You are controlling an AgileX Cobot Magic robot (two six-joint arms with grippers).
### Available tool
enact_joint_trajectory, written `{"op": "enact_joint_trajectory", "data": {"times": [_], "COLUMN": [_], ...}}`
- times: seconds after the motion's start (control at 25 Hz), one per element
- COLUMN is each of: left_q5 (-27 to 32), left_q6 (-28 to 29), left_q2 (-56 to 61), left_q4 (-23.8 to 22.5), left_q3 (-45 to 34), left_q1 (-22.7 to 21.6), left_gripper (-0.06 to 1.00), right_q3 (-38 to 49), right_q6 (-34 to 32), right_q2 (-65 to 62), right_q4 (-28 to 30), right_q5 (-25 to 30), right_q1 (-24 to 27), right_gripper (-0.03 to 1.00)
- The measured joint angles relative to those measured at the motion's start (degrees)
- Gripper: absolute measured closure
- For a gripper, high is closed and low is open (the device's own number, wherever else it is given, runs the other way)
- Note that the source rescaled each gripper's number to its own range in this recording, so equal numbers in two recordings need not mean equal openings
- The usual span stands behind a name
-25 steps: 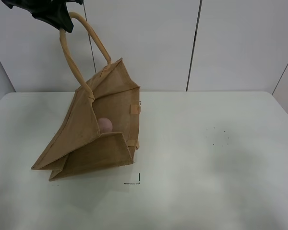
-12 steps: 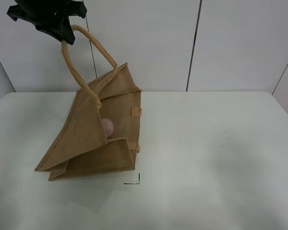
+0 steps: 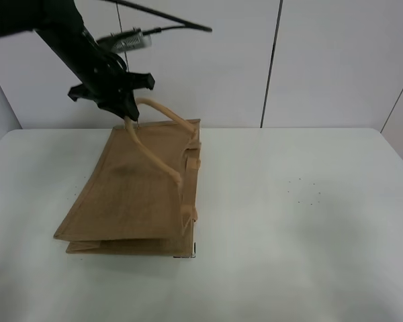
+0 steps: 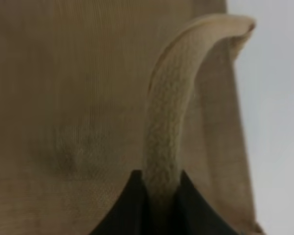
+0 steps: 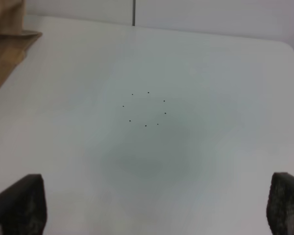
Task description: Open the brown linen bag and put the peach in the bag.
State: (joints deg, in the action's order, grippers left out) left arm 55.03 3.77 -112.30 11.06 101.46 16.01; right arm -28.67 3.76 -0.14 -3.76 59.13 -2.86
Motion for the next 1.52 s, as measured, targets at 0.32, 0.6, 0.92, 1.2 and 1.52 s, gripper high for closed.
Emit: {"op": "enact_joint_trajectory", "data": {"times": [0.32,0.6,0.92,1.2,1.52], "left_q5": [-2.5,-2.8,1.7,6.5,10.3], "left_q6": [-5.3,-8.7,-1.8,1.1,0.4], "left_q2": [-10.6,-10.7,-10.7,-10.7,-10.6], "left_q4": [4.6,5.2,-11.1,-15.6,-15.0], "left_q3": [-0.4,-0.5,2.0,7.7,8.1], "left_q1": [0.0,0.0,-0.1,-4.9,-13.2], "left_gripper": [0.92,0.06,-0.05,-0.05,-0.05], "right_q3": [0.0,0.0,0.0,0.0,0.0], "right_q6": [0.0,0.0,0.0,0.0,0.0], "right_q2": [0.0,0.0,0.0,0.0,0.0], "right_q4": [0.0,0.0,0.0,-0.1,-0.1], "right_q5": [0.0,0.0,0.0,0.0,0.0], "right_q1": [0.0,0.0,0.0,0.0,0.0], "right_gripper": [-0.03,-0.03,-0.03,-0.03,-0.03]}}
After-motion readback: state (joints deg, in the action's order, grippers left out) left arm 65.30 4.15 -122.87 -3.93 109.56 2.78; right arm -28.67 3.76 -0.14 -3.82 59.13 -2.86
